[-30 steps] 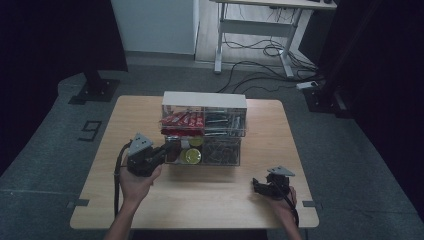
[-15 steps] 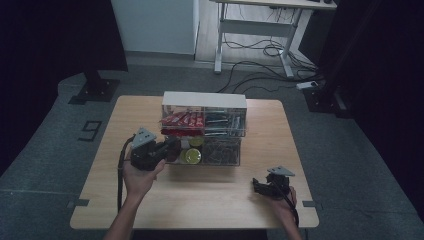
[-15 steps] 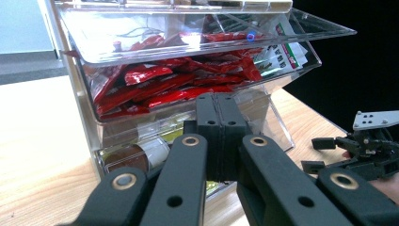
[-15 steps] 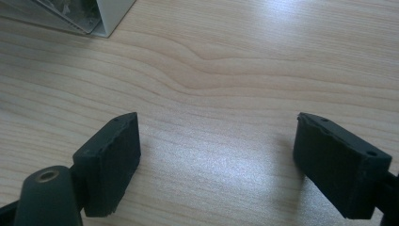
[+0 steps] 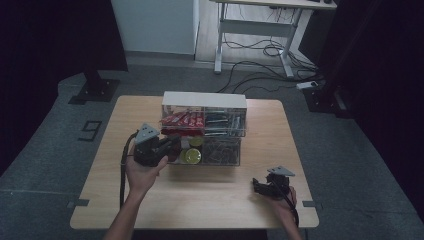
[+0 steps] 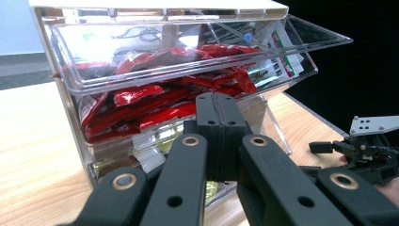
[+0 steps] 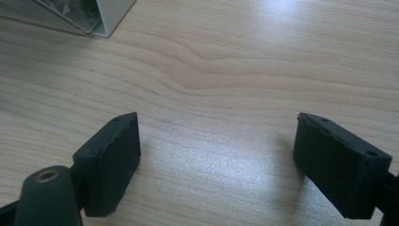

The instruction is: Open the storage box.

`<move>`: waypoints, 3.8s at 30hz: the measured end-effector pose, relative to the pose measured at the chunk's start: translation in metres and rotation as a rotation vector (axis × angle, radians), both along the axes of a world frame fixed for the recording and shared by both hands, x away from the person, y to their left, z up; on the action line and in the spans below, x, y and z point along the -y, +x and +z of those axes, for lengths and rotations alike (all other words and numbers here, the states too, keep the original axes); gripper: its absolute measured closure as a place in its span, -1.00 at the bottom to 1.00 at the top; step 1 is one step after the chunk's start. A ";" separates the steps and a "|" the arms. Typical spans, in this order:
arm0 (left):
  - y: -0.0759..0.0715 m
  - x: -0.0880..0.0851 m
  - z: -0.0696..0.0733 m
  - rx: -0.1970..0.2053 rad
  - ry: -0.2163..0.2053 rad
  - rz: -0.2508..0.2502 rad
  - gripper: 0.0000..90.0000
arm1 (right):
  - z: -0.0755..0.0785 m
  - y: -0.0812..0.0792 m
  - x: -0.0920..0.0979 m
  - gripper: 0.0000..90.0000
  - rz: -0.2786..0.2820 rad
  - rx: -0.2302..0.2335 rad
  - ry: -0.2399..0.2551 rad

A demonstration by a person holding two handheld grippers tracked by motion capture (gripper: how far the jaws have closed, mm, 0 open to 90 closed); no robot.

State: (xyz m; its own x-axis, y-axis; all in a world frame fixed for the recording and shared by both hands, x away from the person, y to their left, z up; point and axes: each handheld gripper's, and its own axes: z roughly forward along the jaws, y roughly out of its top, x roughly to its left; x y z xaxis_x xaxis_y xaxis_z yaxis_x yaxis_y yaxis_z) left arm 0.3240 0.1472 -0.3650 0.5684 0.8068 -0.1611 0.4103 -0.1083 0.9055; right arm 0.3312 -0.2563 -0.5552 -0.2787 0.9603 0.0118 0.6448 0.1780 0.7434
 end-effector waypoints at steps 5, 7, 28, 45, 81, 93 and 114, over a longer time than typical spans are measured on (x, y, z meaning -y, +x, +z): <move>0.004 0.002 0.001 -0.003 0.001 0.000 1.00 | 0.000 0.000 0.000 -0.66 0.000 0.000 0.000; 0.005 0.003 0.002 -0.003 0.005 -0.002 1.00 | 0.000 0.000 0.000 -0.66 0.000 0.000 0.000; 0.014 0.009 0.005 -0.012 0.010 0.002 1.00 | 0.000 0.000 0.000 -0.66 0.001 -0.001 -0.001; 0.014 0.008 0.013 -0.002 0.012 0.006 1.00 | 0.000 0.000 0.000 -0.66 0.001 0.001 -0.001; 0.023 0.019 0.013 -0.038 0.052 -0.020 1.00 | 0.000 0.000 0.001 -0.65 0.002 0.001 -0.002; 0.032 0.014 0.025 -0.026 0.030 0.003 1.00 | 0.000 0.000 0.001 -0.65 0.003 0.001 -0.002; 0.047 0.017 0.043 -0.007 0.032 0.016 1.00 | 0.000 0.000 0.000 -0.65 0.001 0.000 0.000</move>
